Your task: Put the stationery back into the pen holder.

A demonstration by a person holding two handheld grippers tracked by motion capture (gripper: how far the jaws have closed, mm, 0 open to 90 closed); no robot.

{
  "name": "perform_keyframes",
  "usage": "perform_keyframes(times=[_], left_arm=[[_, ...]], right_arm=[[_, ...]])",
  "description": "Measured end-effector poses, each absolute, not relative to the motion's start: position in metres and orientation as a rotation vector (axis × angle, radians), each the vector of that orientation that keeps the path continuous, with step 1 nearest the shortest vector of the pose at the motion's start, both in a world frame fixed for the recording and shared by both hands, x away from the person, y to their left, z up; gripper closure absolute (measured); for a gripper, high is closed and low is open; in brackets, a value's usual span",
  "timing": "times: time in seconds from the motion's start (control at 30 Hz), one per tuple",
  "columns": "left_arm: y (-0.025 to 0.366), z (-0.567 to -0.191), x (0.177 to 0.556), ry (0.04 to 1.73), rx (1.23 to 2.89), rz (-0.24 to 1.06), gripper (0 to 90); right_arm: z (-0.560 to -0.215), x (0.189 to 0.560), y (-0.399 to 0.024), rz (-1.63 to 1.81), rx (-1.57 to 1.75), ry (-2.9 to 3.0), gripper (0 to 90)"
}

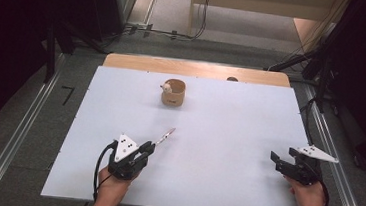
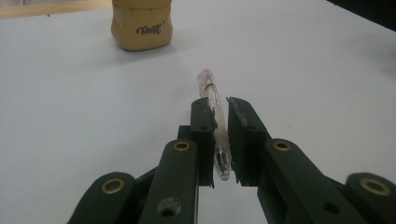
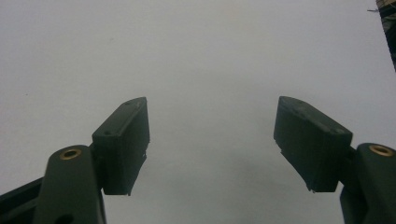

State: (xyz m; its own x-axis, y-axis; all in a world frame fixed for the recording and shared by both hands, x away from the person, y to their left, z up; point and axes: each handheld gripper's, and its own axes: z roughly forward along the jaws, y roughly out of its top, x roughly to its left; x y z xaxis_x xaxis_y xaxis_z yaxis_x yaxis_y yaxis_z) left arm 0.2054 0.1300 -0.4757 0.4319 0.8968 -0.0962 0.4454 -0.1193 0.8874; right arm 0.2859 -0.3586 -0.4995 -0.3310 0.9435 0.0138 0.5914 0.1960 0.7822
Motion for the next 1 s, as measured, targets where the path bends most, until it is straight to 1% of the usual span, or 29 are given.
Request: perform_keyframes(times=[1.0], left_arm=[[0.127, -0.465, 0.230, 1.171, 1.707, 0.612, 81.8]], right_arm=[[-0.500, 0.286, -0.361, 0.971, 1.434, 2.001, 25.2]])
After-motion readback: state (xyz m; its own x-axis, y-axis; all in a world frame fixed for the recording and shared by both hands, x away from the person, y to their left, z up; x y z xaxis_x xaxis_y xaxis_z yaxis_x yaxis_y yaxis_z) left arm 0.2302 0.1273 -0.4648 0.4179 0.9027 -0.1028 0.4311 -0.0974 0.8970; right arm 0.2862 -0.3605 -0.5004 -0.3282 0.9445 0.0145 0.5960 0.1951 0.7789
